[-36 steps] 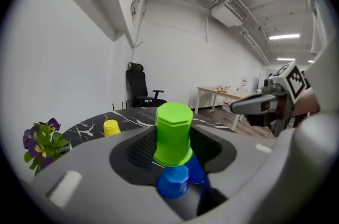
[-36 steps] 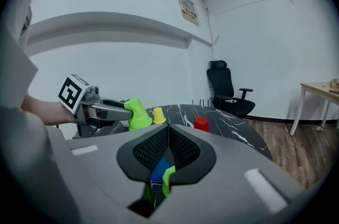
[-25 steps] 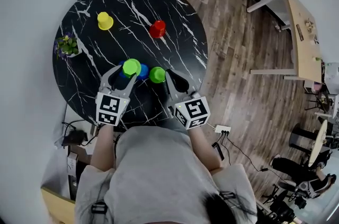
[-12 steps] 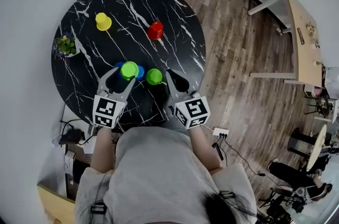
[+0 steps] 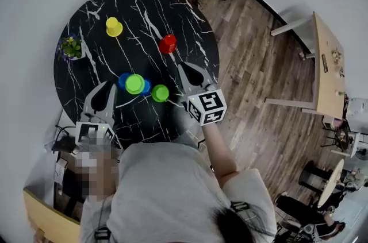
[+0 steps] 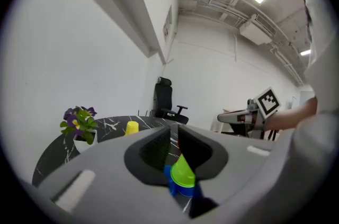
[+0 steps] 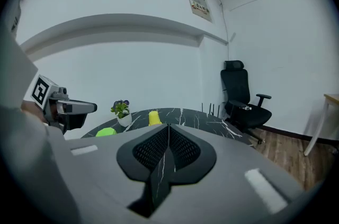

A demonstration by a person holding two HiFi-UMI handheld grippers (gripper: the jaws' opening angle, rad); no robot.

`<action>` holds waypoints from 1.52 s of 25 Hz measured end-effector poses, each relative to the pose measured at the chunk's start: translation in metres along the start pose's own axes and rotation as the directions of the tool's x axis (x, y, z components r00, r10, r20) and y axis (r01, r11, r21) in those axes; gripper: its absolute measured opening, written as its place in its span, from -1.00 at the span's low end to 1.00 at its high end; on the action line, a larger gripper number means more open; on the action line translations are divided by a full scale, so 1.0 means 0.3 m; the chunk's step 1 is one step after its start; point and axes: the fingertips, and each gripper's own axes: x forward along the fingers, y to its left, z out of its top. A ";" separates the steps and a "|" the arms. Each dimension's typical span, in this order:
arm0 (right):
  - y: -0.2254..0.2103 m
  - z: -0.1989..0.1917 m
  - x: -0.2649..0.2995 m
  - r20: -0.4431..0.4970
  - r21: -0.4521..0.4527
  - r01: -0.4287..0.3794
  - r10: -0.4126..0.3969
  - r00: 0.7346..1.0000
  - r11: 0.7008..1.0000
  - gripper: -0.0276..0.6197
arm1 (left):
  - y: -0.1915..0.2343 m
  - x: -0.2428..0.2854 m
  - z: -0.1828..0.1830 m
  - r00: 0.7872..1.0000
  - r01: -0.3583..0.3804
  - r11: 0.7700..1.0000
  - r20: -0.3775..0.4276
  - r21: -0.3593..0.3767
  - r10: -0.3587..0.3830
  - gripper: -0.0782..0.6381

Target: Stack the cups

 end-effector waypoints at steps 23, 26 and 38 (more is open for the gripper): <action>-0.199 -0.324 0.431 -0.309 -0.063 -0.199 0.171 0.935 0.978 -0.20 | 0.056 -0.194 -0.090 0.897 -0.442 0.894 -0.047 -0.077 0.439 -0.62; -0.207 -0.346 0.471 -0.321 -0.085 -0.192 0.155 0.934 0.978 -0.20 | 0.059 -0.216 -0.105 0.885 -0.465 0.882 -0.058 -0.078 0.461 -0.62; -0.121 -0.195 0.320 -0.173 -0.029 -0.182 0.174 0.969 0.983 -0.27 | 0.089 -0.141 -0.071 0.932 -0.363 0.929 -0.025 -0.065 0.362 -0.62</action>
